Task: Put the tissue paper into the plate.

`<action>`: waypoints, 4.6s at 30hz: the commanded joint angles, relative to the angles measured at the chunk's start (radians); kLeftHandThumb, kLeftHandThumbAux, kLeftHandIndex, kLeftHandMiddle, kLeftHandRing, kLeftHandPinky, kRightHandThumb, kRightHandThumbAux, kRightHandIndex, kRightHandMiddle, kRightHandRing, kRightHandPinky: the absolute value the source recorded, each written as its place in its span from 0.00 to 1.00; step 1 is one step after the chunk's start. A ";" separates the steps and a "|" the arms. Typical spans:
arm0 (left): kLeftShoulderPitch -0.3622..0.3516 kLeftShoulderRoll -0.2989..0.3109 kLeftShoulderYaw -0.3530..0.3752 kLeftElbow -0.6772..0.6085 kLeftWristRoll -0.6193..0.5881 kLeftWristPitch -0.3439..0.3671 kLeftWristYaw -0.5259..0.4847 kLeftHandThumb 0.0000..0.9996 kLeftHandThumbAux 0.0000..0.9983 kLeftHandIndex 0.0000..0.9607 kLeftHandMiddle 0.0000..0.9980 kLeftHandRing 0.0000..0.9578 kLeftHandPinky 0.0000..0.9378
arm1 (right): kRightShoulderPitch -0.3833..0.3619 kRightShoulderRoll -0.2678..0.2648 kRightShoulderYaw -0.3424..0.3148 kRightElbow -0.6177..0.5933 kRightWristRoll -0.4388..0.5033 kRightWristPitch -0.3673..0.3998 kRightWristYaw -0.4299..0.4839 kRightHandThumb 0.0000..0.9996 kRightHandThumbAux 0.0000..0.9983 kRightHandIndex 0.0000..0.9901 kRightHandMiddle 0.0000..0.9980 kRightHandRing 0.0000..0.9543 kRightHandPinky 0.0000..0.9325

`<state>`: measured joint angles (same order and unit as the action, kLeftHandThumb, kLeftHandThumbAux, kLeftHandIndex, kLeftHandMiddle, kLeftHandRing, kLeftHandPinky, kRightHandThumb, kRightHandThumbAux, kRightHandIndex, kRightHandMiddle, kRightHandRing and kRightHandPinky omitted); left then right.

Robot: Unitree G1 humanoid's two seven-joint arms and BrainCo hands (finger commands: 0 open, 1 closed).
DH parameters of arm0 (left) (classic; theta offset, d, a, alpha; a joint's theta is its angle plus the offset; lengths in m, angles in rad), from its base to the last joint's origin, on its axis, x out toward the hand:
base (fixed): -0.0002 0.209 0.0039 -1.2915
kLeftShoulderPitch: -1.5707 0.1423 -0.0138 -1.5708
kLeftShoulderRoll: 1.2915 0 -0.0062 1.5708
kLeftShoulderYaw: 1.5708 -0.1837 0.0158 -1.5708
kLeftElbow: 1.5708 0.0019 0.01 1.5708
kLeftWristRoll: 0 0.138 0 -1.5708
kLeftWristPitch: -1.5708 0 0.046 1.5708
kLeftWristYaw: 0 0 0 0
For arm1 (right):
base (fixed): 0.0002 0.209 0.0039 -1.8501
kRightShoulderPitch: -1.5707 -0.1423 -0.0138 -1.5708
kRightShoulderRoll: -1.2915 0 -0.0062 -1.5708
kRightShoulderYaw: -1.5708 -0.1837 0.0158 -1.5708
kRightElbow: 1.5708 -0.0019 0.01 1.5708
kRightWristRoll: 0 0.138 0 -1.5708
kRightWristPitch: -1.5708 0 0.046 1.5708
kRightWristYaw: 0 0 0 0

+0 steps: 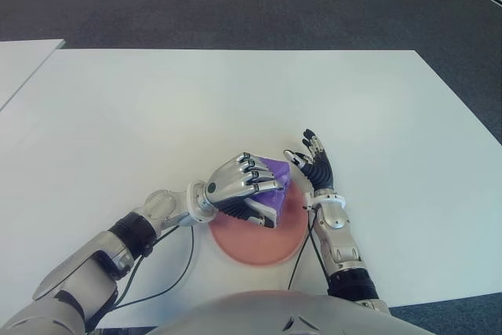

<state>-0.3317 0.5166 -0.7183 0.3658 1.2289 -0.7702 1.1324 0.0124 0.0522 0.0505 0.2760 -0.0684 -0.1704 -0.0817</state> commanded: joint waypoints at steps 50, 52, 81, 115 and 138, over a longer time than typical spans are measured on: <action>0.145 0.209 0.312 -0.356 -0.397 -0.198 -1.046 0.04 0.33 0.00 0.00 0.00 0.00 | 0.034 -0.060 0.038 0.153 -0.088 -0.082 -0.020 0.06 0.65 0.07 0.07 0.00 0.00; 0.151 0.199 0.321 -0.354 -0.391 -0.200 -1.040 0.04 0.33 0.00 0.00 0.00 0.00 | 0.036 -0.061 0.039 0.148 -0.086 -0.082 -0.019 0.06 0.65 0.07 0.06 0.00 0.00; 0.151 0.099 0.405 -0.300 -0.314 -0.196 -0.843 0.04 0.36 0.00 0.00 0.00 0.00 | 0.072 -0.069 0.075 0.075 -0.146 -0.075 -0.069 0.05 0.67 0.10 0.06 0.00 0.00; 0.108 -0.139 0.790 -0.291 -1.382 0.234 -1.049 0.06 0.33 0.00 0.00 0.00 0.00 | 0.071 0.015 0.011 0.032 0.015 0.069 -0.002 0.11 0.66 0.07 0.06 0.00 0.00; 0.026 -0.296 0.928 -0.176 -1.331 0.191 -1.015 0.03 0.41 0.00 0.00 0.00 0.00 | 0.048 -0.001 -0.001 0.108 0.013 0.022 0.013 0.10 0.67 0.07 0.07 0.00 0.00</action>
<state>-0.2854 0.2449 0.1907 0.1235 -0.1172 -0.5780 0.0954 0.0221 0.0541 0.0587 0.2849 -0.0697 -0.1984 -0.0825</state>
